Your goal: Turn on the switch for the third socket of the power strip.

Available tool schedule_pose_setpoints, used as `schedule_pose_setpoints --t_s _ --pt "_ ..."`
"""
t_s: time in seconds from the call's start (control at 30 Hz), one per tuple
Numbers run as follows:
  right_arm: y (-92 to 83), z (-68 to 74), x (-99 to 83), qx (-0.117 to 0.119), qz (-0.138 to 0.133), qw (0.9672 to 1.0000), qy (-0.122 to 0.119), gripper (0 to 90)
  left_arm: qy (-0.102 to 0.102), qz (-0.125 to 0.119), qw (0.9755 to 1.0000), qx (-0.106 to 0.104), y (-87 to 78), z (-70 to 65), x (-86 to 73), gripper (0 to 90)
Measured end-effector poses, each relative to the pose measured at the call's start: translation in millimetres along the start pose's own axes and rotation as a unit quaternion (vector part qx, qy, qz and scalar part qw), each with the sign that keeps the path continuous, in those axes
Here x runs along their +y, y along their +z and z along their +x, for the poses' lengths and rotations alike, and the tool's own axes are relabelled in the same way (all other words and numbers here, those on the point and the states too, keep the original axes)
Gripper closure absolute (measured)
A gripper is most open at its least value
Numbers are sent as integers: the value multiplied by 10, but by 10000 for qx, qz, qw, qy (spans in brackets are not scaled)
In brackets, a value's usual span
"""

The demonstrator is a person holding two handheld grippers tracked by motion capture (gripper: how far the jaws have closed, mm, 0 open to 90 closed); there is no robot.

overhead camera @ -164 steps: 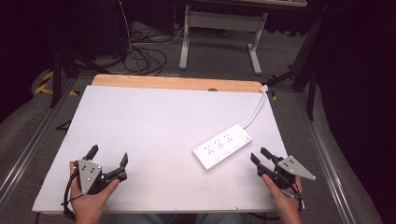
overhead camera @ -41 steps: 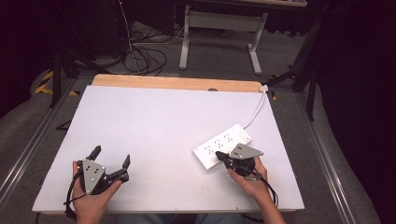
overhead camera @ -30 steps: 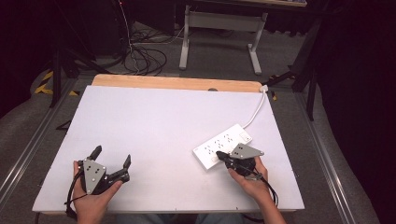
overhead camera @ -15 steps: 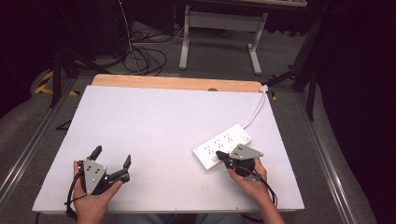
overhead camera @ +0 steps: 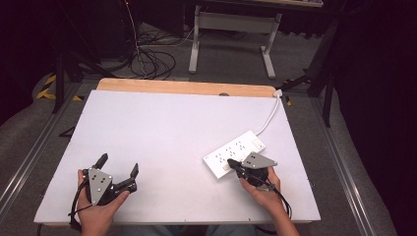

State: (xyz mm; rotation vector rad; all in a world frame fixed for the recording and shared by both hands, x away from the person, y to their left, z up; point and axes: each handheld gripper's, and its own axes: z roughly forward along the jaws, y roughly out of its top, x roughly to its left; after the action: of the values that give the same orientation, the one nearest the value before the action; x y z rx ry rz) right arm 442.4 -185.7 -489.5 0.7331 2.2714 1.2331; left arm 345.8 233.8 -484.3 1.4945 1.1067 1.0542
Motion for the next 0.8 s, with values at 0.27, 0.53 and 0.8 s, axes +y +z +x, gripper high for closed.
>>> schedule_pose_setpoints --t_s 0.27,0.53,0.8 --pt "0 4 -3 -17 -9 10000 12 900 4 8 10000 -1 -1 -10 2 61" --pt "-1 8 -2 -25 -2 10000 8 900 17 5 10000 -10 -18 -16 -3 62" --pt "6 4 -1 -35 -17 10000 60 900 6 14 10000 18 -31 -4 -6 62"
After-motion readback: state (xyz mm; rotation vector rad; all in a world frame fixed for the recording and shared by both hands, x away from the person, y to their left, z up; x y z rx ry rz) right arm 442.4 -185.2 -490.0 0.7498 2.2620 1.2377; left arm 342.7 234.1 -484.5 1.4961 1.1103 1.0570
